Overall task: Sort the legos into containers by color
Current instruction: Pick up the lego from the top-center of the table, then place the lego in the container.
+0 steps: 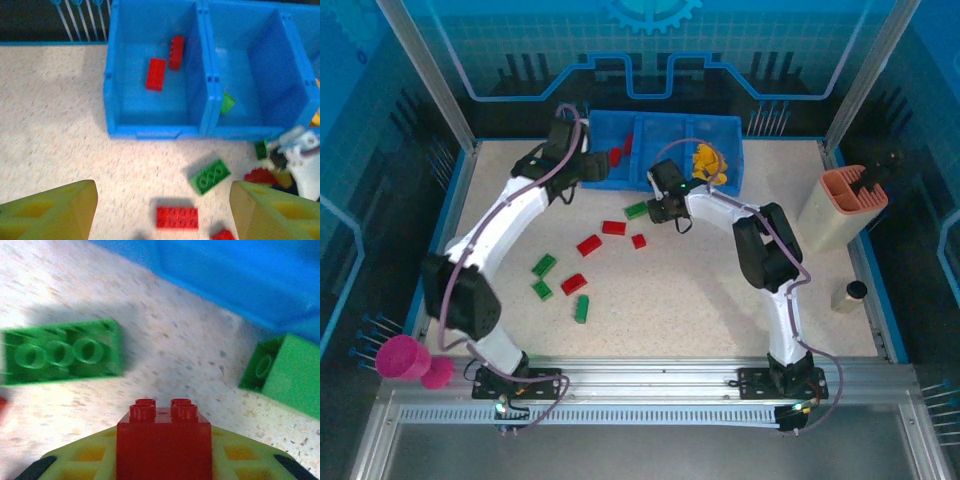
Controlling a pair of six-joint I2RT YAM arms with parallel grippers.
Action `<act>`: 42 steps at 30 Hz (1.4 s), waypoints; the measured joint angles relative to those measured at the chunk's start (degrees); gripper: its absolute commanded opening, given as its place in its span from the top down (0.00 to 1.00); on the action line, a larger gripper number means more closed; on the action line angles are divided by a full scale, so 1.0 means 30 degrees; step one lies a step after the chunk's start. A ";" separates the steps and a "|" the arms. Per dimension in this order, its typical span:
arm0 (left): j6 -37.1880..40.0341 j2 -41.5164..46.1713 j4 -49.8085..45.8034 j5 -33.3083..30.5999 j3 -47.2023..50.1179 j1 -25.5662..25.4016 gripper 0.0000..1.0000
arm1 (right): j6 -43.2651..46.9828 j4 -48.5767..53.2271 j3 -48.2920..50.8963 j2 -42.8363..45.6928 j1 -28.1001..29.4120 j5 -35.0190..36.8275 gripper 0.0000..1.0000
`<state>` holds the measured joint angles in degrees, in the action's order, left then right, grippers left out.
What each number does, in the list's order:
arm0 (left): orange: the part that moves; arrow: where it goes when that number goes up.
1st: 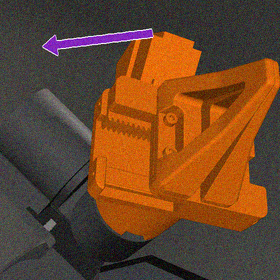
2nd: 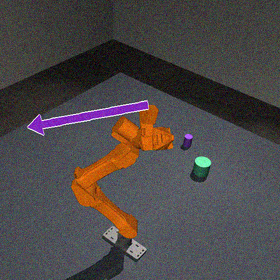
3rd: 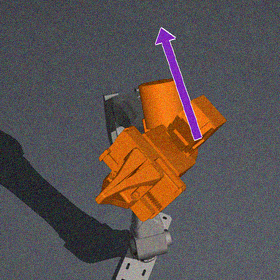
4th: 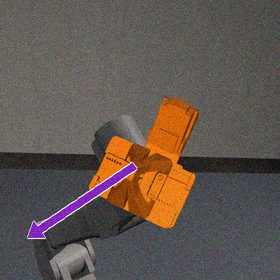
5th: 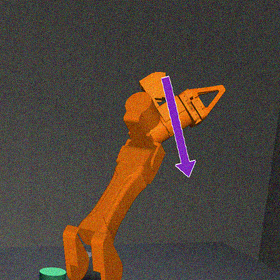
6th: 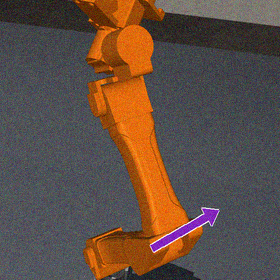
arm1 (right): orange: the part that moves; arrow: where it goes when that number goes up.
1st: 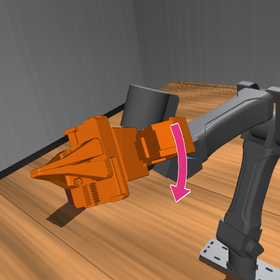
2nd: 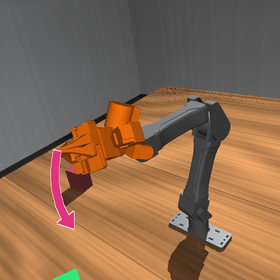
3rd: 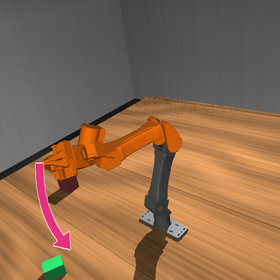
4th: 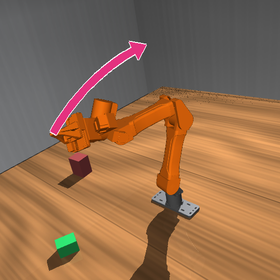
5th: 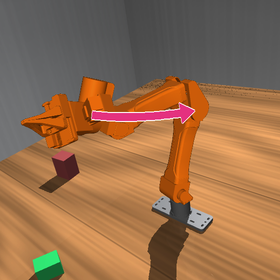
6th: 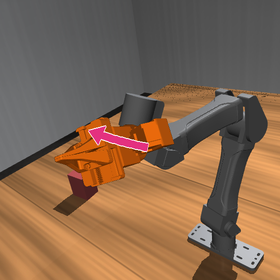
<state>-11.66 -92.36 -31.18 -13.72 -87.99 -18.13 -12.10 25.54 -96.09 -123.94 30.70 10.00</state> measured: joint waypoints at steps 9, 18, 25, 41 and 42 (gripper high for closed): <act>-0.0940 0.6353 -0.0197 0.0146 0.7227 0.1035 0.27 | 0.1005 -0.0780 -0.7155 -0.0678 0.0750 -0.0189 0.73; -0.0313 0.8524 -0.1115 0.1020 0.7402 0.1137 0.25 | 0.3016 -0.1209 -1.5905 -0.7206 0.1049 -0.0342 0.70; 0.0087 0.8947 -0.1457 0.2295 0.7847 0.1137 0.25 | 0.5450 -0.1413 -1.7413 -1.0040 0.1129 0.0087 0.58; 0.0073 0.9515 -0.1523 0.3045 0.7992 0.1137 0.25 | 0.8043 -0.3264 -1.0236 -0.5814 0.1938 0.1960 0.44; 0.0073 0.9581 -0.1523 0.3045 0.7992 0.1137 0.24 | 0.7919 -0.3249 -0.9027 -0.4779 0.2040 0.2273 0.44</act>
<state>-11.44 -63.61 -35.75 -4.58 -64.01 -14.72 11.66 15.79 -123.17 -138.28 36.82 16.82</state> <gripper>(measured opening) 0.753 0.557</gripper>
